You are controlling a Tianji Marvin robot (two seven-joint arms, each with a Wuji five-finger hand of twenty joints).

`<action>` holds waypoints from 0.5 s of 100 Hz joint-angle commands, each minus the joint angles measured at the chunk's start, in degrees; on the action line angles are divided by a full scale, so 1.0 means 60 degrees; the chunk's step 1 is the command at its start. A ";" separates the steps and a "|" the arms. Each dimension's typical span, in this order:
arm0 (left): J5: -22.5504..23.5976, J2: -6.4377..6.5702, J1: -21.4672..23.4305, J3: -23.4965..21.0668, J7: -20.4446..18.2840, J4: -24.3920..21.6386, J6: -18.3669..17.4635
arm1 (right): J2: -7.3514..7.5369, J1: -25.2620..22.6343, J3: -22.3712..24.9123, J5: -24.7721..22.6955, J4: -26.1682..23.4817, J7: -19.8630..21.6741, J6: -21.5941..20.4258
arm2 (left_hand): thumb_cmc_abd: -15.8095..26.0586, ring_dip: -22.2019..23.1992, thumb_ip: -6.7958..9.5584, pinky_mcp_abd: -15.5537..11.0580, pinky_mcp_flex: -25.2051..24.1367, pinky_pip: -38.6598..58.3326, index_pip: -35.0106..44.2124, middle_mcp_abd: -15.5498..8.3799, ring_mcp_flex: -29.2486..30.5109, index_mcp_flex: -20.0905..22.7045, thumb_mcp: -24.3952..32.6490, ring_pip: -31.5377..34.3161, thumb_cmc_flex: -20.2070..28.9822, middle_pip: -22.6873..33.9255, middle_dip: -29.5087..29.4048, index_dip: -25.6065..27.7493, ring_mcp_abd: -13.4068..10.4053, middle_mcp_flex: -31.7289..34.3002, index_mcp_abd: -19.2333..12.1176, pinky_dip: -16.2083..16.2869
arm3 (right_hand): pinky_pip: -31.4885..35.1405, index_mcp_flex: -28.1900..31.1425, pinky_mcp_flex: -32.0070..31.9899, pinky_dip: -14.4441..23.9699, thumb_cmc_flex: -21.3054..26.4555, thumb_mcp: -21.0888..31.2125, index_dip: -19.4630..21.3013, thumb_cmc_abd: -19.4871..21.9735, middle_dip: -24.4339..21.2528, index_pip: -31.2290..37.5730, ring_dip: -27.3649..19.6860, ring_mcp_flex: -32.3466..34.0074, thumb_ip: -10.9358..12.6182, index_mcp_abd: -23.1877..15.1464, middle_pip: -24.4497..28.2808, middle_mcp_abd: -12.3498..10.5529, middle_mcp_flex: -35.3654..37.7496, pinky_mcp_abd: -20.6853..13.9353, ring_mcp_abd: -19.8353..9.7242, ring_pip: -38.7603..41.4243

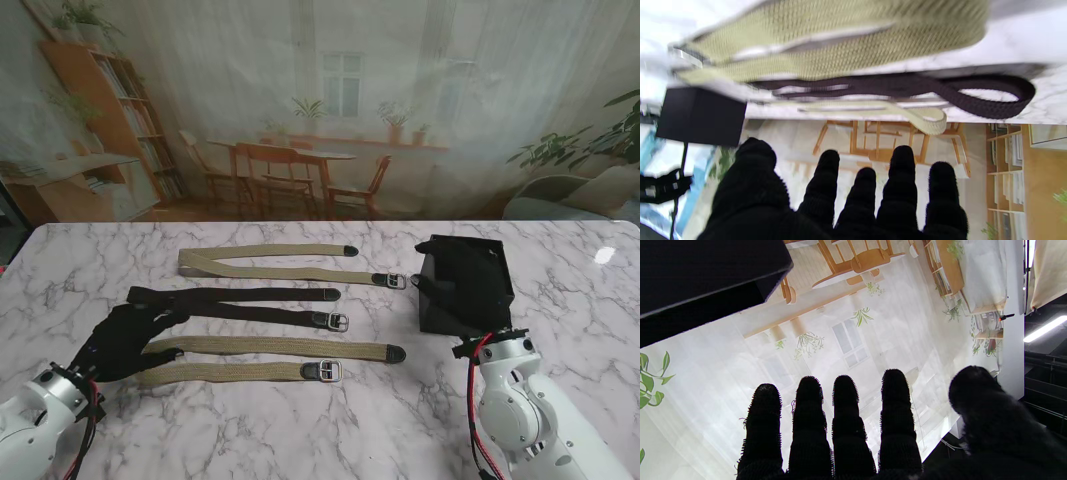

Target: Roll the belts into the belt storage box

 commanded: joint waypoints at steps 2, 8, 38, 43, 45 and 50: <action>0.0727 0.0176 0.0175 -0.0046 -0.0087 0.0297 -0.0028 | -0.0005 -0.0080 -0.0031 -0.0103 -0.0070 -0.0035 0.0068 | -0.0581 -0.0376 0.0009 -0.0032 -0.0107 -0.0527 -0.0684 -0.0153 -0.0432 -0.0846 -0.0222 -0.0473 -0.0737 -0.0363 -0.0633 -0.0610 -0.0139 -0.1109 -0.0370 -0.0280 | 0.0061 0.0167 -0.0049 0.0036 0.0081 -0.0131 0.0188 0.0284 0.0026 -0.0070 0.0180 0.0073 0.0162 0.0108 -0.0010 0.0046 0.0026 0.0111 -0.0021 0.0238; 0.1073 0.0243 0.0223 -0.0118 -0.0187 0.0330 0.0009 | -0.0004 -0.0050 -0.0054 -0.0094 -0.0052 -0.0012 0.0096 | -0.1172 -0.0618 -0.0011 -0.0089 -0.0107 -0.0762 -0.1056 -0.0134 -0.0658 -0.1377 -0.0217 -0.0590 -0.1188 -0.0477 -0.1079 -0.1156 -0.0169 -0.1698 -0.0432 -0.0300 | 0.0058 0.0170 -0.0054 0.0034 0.0091 -0.0130 0.0190 0.0283 0.0022 -0.0068 0.0177 0.0054 0.0162 0.0112 -0.0021 0.0052 -0.0004 0.0099 -0.0021 0.0228; 0.2181 0.0417 0.0149 -0.0003 0.0180 0.0872 0.0465 | 0.0030 0.0059 -0.0212 -0.0178 -0.0007 0.0098 0.0203 | -0.2711 -0.0579 0.0076 -0.0165 -0.0021 -0.1164 -0.0706 -0.0133 -0.0705 -0.1267 0.0041 -0.0385 -0.0812 -0.0379 -0.1155 -0.1459 -0.0184 -0.1815 -0.0570 -0.0256 | 0.0065 0.0163 -0.0051 0.0035 0.0089 -0.0134 0.0194 0.0287 0.0020 -0.0067 0.0175 0.0030 0.0162 0.0110 -0.0022 0.0066 -0.0077 0.0104 -0.0024 0.0227; 0.2284 0.0430 0.0100 0.0052 0.0350 0.1003 0.0587 | 0.0030 0.0064 -0.0224 -0.0179 -0.0008 0.0102 0.0215 | -0.2827 -0.0524 0.0100 -0.0203 0.0023 -0.1128 -0.0312 -0.0119 -0.0678 -0.1096 0.0143 -0.0340 -0.0516 -0.0358 -0.1050 -0.1180 -0.0198 -0.1768 -0.0487 -0.0180 | 0.0064 0.0158 -0.0058 0.0035 0.0092 -0.0134 0.0194 0.0289 0.0022 -0.0068 0.0174 0.0020 0.0163 0.0110 -0.0015 0.0054 -0.0075 0.0097 -0.0029 0.0225; 0.2327 0.0436 0.0085 0.0070 0.0409 0.1045 0.0634 | 0.0029 0.0065 -0.0228 -0.0176 -0.0009 0.0104 0.0220 | -0.2864 -0.0511 0.0112 -0.0214 0.0036 -0.1118 -0.0216 -0.0106 -0.0664 -0.1029 0.0187 -0.0328 -0.0405 -0.0357 -0.1029 -0.1107 -0.0200 -0.1768 -0.0457 -0.0163 | 0.0064 0.0157 -0.0061 0.0035 0.0092 -0.0135 0.0195 0.0283 0.0020 -0.0068 0.0173 0.0016 0.0163 0.0103 -0.0021 0.0067 -0.0092 0.0098 -0.0024 0.0224; 0.2446 0.0453 0.0058 0.0104 0.0528 0.1129 0.0732 | 0.0028 0.0069 -0.0239 -0.0170 -0.0010 0.0106 0.0232 | -0.2901 -0.0494 0.0145 -0.0230 0.0073 -0.1081 -0.0206 -0.0077 -0.0654 -0.1144 0.0290 -0.0310 -0.0179 -0.0353 -0.1009 -0.1053 -0.0190 -0.1775 -0.0454 -0.0139 | 0.0065 0.0163 -0.0063 0.0035 0.0094 -0.0129 0.0197 0.0286 0.0019 -0.0064 0.0174 0.0017 0.0165 0.0119 -0.0018 0.0065 -0.0104 0.0096 -0.0025 0.0228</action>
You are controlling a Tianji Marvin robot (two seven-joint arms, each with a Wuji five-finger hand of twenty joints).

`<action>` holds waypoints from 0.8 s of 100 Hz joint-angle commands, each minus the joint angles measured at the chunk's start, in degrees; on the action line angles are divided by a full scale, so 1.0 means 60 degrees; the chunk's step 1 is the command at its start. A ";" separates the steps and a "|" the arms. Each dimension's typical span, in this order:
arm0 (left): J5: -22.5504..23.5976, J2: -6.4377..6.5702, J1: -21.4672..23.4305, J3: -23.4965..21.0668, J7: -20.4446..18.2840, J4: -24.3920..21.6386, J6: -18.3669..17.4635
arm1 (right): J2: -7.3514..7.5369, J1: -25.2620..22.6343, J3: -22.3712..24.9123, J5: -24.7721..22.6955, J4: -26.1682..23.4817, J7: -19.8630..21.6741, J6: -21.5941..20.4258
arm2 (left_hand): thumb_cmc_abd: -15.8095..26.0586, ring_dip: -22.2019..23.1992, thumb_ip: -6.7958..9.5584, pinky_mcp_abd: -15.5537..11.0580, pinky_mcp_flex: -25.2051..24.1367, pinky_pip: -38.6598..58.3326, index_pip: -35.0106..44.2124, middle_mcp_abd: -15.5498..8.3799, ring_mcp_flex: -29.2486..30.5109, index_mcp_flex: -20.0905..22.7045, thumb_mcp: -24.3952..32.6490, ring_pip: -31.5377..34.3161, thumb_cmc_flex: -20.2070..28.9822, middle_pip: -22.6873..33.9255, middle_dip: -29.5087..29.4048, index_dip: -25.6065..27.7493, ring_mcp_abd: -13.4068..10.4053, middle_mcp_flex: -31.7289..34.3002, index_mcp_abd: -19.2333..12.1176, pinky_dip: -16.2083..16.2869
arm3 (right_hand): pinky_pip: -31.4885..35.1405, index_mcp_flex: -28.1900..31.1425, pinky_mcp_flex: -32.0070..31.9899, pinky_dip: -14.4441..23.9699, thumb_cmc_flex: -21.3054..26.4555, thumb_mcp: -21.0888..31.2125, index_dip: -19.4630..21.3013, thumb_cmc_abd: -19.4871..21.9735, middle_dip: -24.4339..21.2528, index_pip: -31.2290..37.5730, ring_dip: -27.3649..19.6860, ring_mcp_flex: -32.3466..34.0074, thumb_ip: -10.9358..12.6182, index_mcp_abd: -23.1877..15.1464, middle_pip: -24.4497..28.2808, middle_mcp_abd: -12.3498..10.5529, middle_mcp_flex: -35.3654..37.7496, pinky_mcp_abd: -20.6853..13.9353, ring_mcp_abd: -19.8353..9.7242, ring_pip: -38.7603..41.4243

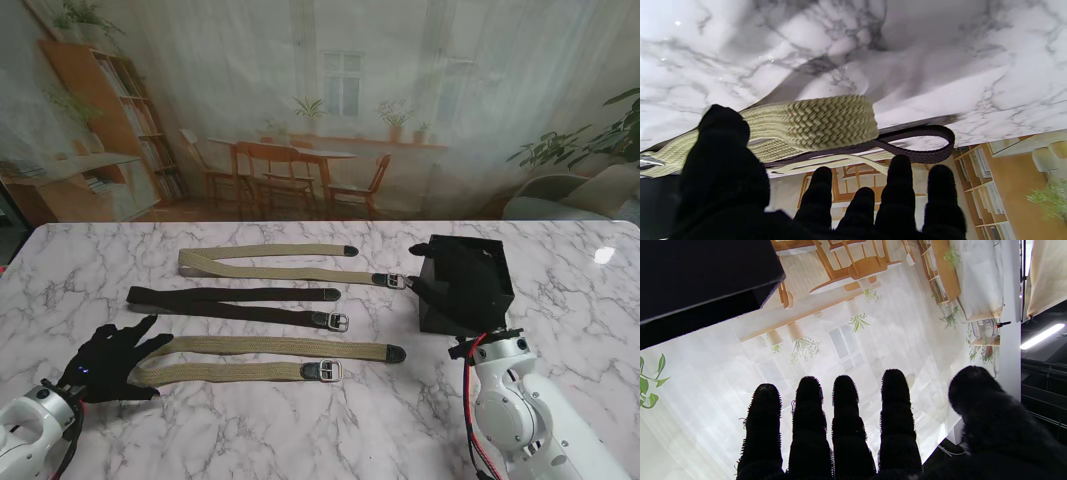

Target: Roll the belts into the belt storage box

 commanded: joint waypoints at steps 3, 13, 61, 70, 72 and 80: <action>0.0108 0.0043 -0.0045 0.0065 0.0029 0.0216 0.0127 | -0.0007 0.0002 -0.0041 -0.0011 -0.0004 0.0025 0.0067 | -0.0240 0.0120 0.0172 -0.0104 0.0051 -0.0236 0.0104 -0.0003 -0.0135 0.0011 0.0370 0.0098 0.0560 0.0002 0.0109 0.0150 -0.0044 -0.0296 -0.0038 0.0069 | 0.0066 0.0157 -0.0064 0.0035 0.0091 -0.0129 0.0196 0.0289 0.0021 -0.0066 0.0174 0.0016 0.0164 0.0121 -0.0011 0.0072 -0.0097 0.0095 -0.0026 0.0230; 0.0294 0.0076 -0.0089 0.0139 0.0082 0.0311 0.0292 | -0.0005 0.0011 -0.0064 -0.0023 0.0002 0.0023 0.0081 | -0.0090 0.0183 0.0235 -0.0156 0.0034 0.0016 0.0334 -0.0022 -0.0116 0.0245 0.0601 0.0177 0.1156 0.0018 0.0172 0.0443 -0.0084 -0.0274 -0.0205 0.0174 | 0.0071 0.0156 -0.0062 0.0037 0.0093 -0.0127 0.0197 0.0284 0.0018 -0.0065 0.0174 0.0004 0.0164 0.0110 -0.0012 0.0072 -0.0134 0.0086 -0.0030 0.0232; 0.0398 0.0143 -0.0575 0.0638 0.0270 0.0739 0.0425 | 0.0000 0.0048 -0.0131 -0.0048 0.0032 0.0020 0.0101 | 0.0557 0.0404 0.0172 -0.0266 0.0009 0.0899 0.3808 -0.0250 0.0007 0.1946 0.0561 0.0430 0.3407 0.0895 0.0645 0.3951 -0.0286 0.0069 -0.1279 0.0132 | 0.0088 0.0162 -0.0071 0.0039 0.0090 -0.0127 0.0203 0.0291 0.0009 -0.0058 0.0170 -0.0041 0.0163 0.0113 0.0016 0.0090 -0.0239 0.0076 -0.0039 0.0246; 0.0536 0.0164 -0.0589 0.0667 0.0332 0.0713 0.0406 | -0.0001 0.0048 -0.0136 -0.0049 0.0034 0.0010 0.0101 | 0.0506 0.0458 0.0115 -0.0288 0.0012 0.1155 0.5175 -0.0252 0.0007 0.2668 0.0523 0.0497 0.3779 0.1399 0.1126 0.4525 -0.0310 0.0499 -0.1329 0.0147 | 0.0092 0.0158 -0.0072 0.0039 0.0089 -0.0125 0.0203 0.0287 0.0007 -0.0058 0.0168 -0.0051 0.0163 0.0110 0.0025 0.0075 -0.0252 0.0072 -0.0046 0.0248; 0.0537 0.0163 -0.0586 0.0667 0.0337 0.0700 0.0394 | -0.0001 0.0049 -0.0136 -0.0049 0.0034 0.0010 0.0100 | 0.0540 0.0461 0.0118 -0.0290 0.0015 0.1176 0.5349 -0.0258 0.0000 0.2850 0.0525 0.0498 0.3796 0.1456 0.1169 0.4567 -0.0318 0.0608 -0.1305 0.0147 | 0.0092 0.0161 -0.0071 0.0039 0.0088 -0.0126 0.0204 0.0288 0.0005 -0.0056 0.0168 -0.0050 0.0163 0.0108 0.0022 0.0079 -0.0266 0.0072 -0.0045 0.0250; 0.0574 0.0164 -0.0545 0.0640 0.0362 0.0603 0.0311 | -0.0002 0.0048 -0.0136 -0.0046 0.0033 0.0011 0.0100 | 0.0534 0.0513 0.0131 -0.0297 0.0015 0.1361 0.6132 -0.0242 0.0022 0.3163 0.0490 0.0546 0.3919 0.1647 0.1472 0.4158 -0.0301 0.1085 -0.1201 0.0159 | 0.0092 0.0167 -0.0078 0.0038 0.0090 -0.0126 0.0205 0.0285 0.0005 -0.0052 0.0168 -0.0050 0.0163 0.0111 0.0035 0.0072 -0.0261 0.0074 -0.0035 0.0254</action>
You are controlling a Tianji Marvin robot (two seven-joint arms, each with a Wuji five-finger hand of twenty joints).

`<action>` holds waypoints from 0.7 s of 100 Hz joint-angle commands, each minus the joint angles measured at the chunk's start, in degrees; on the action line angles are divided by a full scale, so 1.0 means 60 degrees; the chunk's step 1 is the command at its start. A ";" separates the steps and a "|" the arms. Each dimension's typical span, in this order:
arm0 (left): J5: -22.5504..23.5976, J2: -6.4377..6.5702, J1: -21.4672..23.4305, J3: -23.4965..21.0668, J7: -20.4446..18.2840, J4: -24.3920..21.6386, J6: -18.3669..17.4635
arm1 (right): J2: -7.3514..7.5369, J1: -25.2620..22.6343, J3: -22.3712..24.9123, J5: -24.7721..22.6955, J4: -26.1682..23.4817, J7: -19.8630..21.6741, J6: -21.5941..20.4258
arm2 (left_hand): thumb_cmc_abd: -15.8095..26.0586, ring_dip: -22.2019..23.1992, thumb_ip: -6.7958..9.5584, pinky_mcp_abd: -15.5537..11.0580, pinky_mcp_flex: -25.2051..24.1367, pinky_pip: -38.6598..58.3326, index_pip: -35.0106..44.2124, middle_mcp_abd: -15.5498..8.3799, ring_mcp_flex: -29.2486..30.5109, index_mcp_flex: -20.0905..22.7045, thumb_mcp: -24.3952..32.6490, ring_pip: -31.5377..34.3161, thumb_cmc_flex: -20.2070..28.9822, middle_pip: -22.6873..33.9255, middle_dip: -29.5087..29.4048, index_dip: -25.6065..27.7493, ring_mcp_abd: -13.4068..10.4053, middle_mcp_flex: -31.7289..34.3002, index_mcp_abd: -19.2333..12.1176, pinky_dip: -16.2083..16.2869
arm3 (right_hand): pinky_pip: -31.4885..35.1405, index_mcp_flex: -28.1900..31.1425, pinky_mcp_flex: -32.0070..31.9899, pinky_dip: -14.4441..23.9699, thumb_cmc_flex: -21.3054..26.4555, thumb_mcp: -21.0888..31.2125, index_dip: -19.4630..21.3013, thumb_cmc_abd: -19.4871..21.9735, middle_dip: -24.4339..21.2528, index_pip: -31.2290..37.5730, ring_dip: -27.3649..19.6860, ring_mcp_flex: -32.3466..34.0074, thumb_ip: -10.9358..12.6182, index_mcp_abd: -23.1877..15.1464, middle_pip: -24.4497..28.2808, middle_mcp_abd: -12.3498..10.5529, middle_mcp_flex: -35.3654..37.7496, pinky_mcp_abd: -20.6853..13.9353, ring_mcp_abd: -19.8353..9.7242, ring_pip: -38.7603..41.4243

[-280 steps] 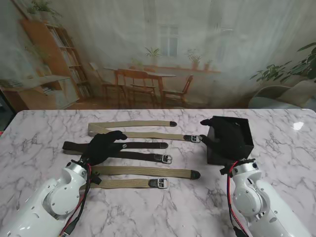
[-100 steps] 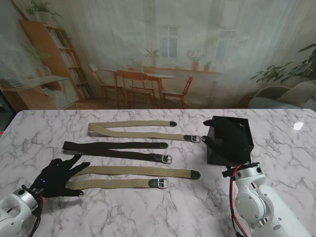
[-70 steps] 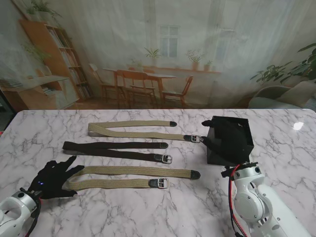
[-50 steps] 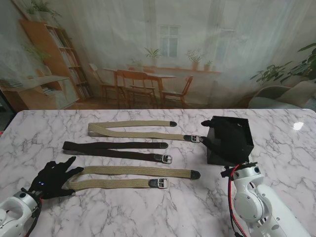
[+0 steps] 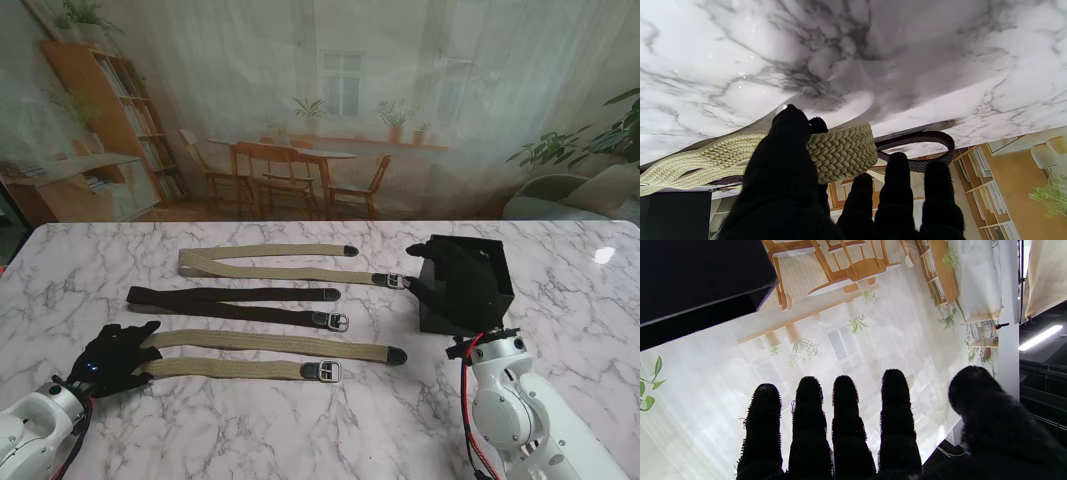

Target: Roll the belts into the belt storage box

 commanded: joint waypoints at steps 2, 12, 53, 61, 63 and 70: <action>0.0064 0.0023 0.0060 -0.0017 -0.0070 -0.0164 -0.0142 | -0.0007 -0.0010 -0.0019 -0.0027 0.0012 0.0005 0.0039 | 0.0041 0.0131 0.0131 -0.0073 -0.0044 0.0283 0.0539 -0.0030 0.0038 0.0556 -0.0045 0.0226 0.0555 0.0277 0.0284 -0.0247 -0.0067 0.0413 -0.0089 0.0105 | 0.0078 0.0162 -0.0074 0.0039 0.0090 -0.0125 0.0205 0.0284 0.0003 -0.0054 0.0167 -0.0055 0.0164 0.0109 0.0032 0.0089 -0.0252 0.0073 -0.0028 0.0254; 0.0133 0.0022 0.0151 -0.0102 -0.0031 -0.0364 -0.0315 | -0.0009 -0.0023 -0.0006 -0.0027 -0.0002 -0.0005 0.0033 | -0.0079 0.0243 0.0157 -0.0098 0.0027 0.0554 0.0694 -0.0058 0.0182 0.0734 -0.0004 0.0367 0.0607 0.0500 0.0513 -0.0486 -0.0099 0.0995 0.0065 0.0221 | 0.0078 0.0160 -0.0078 0.0038 0.0090 -0.0125 0.0205 0.0288 0.0000 -0.0054 0.0166 -0.0057 0.0163 0.0111 0.0040 0.0078 -0.0239 0.0074 -0.0037 0.0256; 0.0549 -0.0021 0.0841 -0.0443 0.0282 -0.1894 -0.1197 | -0.0029 -0.0255 0.0161 0.0029 -0.0262 -0.0024 -0.0151 | -0.0408 0.1492 0.0157 -0.0093 0.1453 0.3024 0.1868 -0.0802 0.3048 0.1002 0.0245 0.1765 0.0847 0.1880 0.3101 -0.1867 -0.0312 0.4988 0.0733 0.0753 | 0.0054 0.0248 -0.0066 0.0023 0.0106 -0.0112 0.0208 0.0270 0.0008 -0.0032 0.0170 0.0098 0.0165 0.0104 0.0086 -0.0027 0.0181 0.0118 -0.0030 0.0274; 0.0498 -0.0035 0.0863 -0.0515 -0.0057 -0.2175 -0.1374 | -0.0025 -0.0416 0.0261 0.0039 -0.0454 0.0018 -0.0301 | -0.0406 0.1631 0.0172 -0.0133 0.1642 0.3287 0.1987 -0.0772 0.3461 0.0981 0.0258 0.1943 0.0816 0.1709 0.3367 -0.1733 -0.0321 0.5530 0.0638 0.0714 | 0.0030 0.0262 -0.0088 0.0013 0.0100 -0.0099 0.0209 0.0261 0.0004 -0.0025 0.0164 0.0113 0.0166 0.0090 0.0055 -0.0035 0.0248 0.0128 -0.0015 0.0251; 0.0471 -0.0040 0.0855 -0.0528 -0.0103 -0.2218 -0.1416 | -0.0020 -0.0469 0.0293 0.0036 -0.0513 0.0053 -0.0339 | -0.0404 0.1721 0.0173 -0.0137 0.1707 0.3409 0.1889 -0.0706 0.3620 0.1035 0.0265 0.2084 0.0804 0.1700 0.3361 -0.1527 -0.0302 0.5735 0.0608 0.0717 | 0.0019 0.0268 -0.0097 0.0008 0.0099 -0.0097 0.0209 0.0265 -0.0001 -0.0024 0.0163 0.0118 0.0166 0.0084 0.0036 -0.0024 0.0247 0.0138 -0.0021 0.0245; 0.0270 -0.0073 0.0828 -0.0582 -0.0310 -0.2387 -0.1587 | 0.0000 -0.0611 0.0381 -0.0053 -0.0664 0.0078 -0.0478 | -0.0392 0.1998 0.0173 -0.0113 0.1927 0.3715 0.1607 -0.0570 0.4075 0.1110 0.0285 0.2533 0.0795 0.1822 0.3483 -0.1146 -0.0004 0.6381 0.0552 0.0743 | 0.0004 0.0286 -0.0094 0.0002 0.0097 -0.0090 0.0208 0.0258 0.0000 -0.0022 0.0163 0.0155 0.0164 0.0087 0.0012 -0.0046 0.0304 0.0146 -0.0018 0.0234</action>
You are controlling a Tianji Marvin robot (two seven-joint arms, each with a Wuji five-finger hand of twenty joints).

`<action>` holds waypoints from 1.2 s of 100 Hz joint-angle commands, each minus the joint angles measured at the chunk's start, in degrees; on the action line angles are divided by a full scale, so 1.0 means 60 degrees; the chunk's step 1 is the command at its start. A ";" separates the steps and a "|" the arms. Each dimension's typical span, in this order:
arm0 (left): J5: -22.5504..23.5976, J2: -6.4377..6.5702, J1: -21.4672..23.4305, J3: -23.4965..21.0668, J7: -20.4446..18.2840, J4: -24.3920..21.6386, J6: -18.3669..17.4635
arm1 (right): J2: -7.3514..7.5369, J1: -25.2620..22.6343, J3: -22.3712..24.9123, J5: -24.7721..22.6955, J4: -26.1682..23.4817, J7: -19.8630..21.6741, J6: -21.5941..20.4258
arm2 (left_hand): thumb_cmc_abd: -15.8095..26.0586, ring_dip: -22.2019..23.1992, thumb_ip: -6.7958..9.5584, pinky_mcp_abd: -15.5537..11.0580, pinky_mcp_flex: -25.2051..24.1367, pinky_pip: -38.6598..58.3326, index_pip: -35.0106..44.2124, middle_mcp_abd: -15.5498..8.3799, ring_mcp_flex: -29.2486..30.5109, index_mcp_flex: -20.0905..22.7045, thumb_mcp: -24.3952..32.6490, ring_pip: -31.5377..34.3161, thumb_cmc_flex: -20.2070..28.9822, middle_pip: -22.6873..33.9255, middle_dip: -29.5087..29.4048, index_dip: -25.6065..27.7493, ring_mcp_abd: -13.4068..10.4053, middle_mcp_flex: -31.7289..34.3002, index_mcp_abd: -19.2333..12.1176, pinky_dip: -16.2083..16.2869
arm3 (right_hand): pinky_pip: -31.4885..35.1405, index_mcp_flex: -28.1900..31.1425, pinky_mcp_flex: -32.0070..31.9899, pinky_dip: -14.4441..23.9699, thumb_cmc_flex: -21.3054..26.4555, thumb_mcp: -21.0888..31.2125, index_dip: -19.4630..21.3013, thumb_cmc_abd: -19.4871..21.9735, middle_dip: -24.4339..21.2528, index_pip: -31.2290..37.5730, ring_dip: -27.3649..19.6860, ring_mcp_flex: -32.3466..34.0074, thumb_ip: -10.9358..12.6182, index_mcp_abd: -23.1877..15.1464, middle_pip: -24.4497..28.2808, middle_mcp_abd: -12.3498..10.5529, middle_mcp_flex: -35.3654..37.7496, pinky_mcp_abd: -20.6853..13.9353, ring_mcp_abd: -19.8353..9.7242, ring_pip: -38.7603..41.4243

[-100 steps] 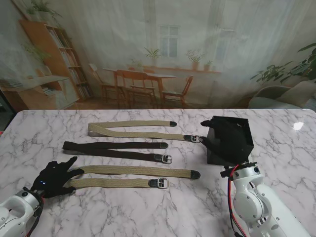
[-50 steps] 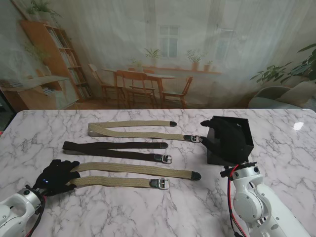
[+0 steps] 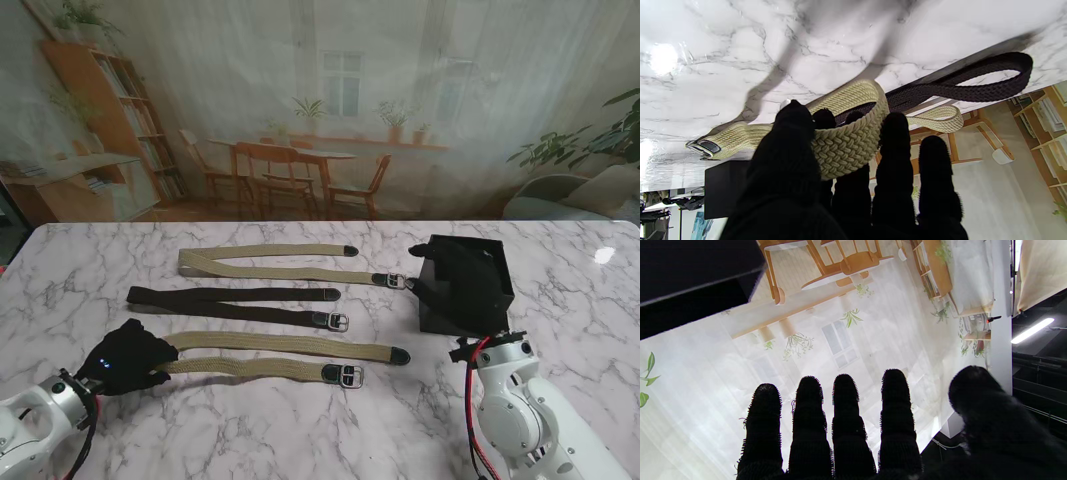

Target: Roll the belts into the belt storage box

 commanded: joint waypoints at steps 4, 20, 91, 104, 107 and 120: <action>-0.0229 -0.0058 -0.0057 -0.0062 -0.0301 -0.0339 -0.0225 | 0.0040 -0.0323 0.0106 -0.0191 -0.0343 0.0049 -0.0177 | -0.0041 0.0419 0.0178 0.0025 0.0223 0.0626 -0.0110 0.0359 0.0692 0.0422 0.0292 0.0778 0.0567 0.0221 0.0271 0.0367 0.0128 0.0937 -0.0168 0.0265 | 0.0000 0.0297 -0.0073 0.0003 0.0087 -0.0089 0.0207 0.0248 -0.0009 -0.0020 0.0163 0.0168 0.0162 0.0081 -0.0049 -0.0058 0.0185 0.0116 -0.0026 0.0223; -0.0357 -0.0071 -0.0269 -0.0037 -0.0358 -0.0520 -0.0565 | 0.0141 -0.0720 0.0270 -0.0501 -0.0743 0.0360 -0.0461 | 0.0090 0.0667 0.0182 0.0114 0.0356 0.0906 -0.0359 0.0422 0.0931 0.0299 0.0313 0.1234 0.0562 0.0549 0.0328 0.0729 0.0145 0.1219 -0.0287 0.0322 | -0.0028 0.0325 -0.0059 -0.0005 0.0078 -0.0069 0.0201 0.0213 0.0016 -0.0025 0.0169 0.0209 0.0159 0.0088 -0.0075 -0.0022 0.0277 0.0165 -0.0004 0.0203; -0.1242 -0.0169 -0.2111 0.1495 -0.0439 -0.0983 -0.1703 | 0.0719 -0.0896 -0.0882 -0.1004 -0.2274 0.4091 -0.0245 | 0.0192 0.0586 0.0213 -0.0009 0.0220 0.0866 -0.0569 0.0218 0.0635 0.0137 0.0228 0.1069 0.0491 0.0429 0.0389 0.0853 0.0156 0.0943 -0.0447 0.0278 | -0.0402 -0.1187 -0.0221 -0.0057 -0.1158 -0.0847 -0.0261 -0.0159 -0.0340 -0.1648 -0.0064 -0.0471 -0.0010 0.2454 -0.0803 0.0644 -0.0972 0.0133 0.0159 -0.0343; -0.1428 -0.0195 -0.2245 0.1656 -0.0562 -0.1116 -0.1756 | 0.0730 -0.0686 -0.1320 -0.0645 -0.2418 0.4575 0.0284 | 0.0170 0.0591 0.0223 -0.0011 0.0239 0.0901 -0.0562 0.0223 0.0650 0.0150 0.0215 0.1092 0.0481 0.0448 0.0396 0.0865 0.0159 0.0960 -0.0420 0.0290 | -0.0358 -0.1077 -0.0196 -0.0026 -0.1411 -0.0961 -0.0270 -0.0202 -0.0462 -0.1836 -0.0059 -0.0424 -0.0038 0.2761 -0.0849 0.0813 -0.1066 0.0098 0.0192 -0.0294; -0.1455 -0.0199 -0.2263 0.1672 -0.0593 -0.1158 -0.1771 | 0.0732 -0.0641 -0.1415 -0.0536 -0.2443 0.4693 0.0398 | 0.0155 0.0595 0.0228 -0.0018 0.0248 0.0914 -0.0563 0.0228 0.0656 0.0149 0.0215 0.1102 0.0484 0.0452 0.0398 0.0867 0.0155 0.0966 -0.0406 0.0295 | -0.0364 -0.0990 -0.0228 -0.0025 -0.1461 -0.0984 -0.0252 -0.0241 -0.0476 -0.1836 -0.0059 -0.0453 -0.0048 0.2774 -0.0839 0.0817 -0.1083 0.0091 0.0197 -0.0295; -0.1525 -0.0219 -0.2333 0.1738 -0.0621 -0.1297 -0.1721 | 0.0763 -0.0512 -0.1779 -0.0389 -0.2554 0.5068 0.0836 | 0.0130 0.0614 0.0253 -0.0004 0.0245 0.0963 -0.0560 0.0287 0.0679 0.0169 0.0220 0.1152 0.0476 0.0476 0.0406 0.0886 0.0143 0.0977 -0.0318 0.0317 | -0.0445 -0.0695 -0.0443 0.0015 -0.1837 -0.0882 0.0478 -0.0360 -0.0549 -0.1573 -0.0058 -0.0797 -0.0110 0.2376 -0.0693 0.0671 -0.1666 0.0029 0.0158 -0.0320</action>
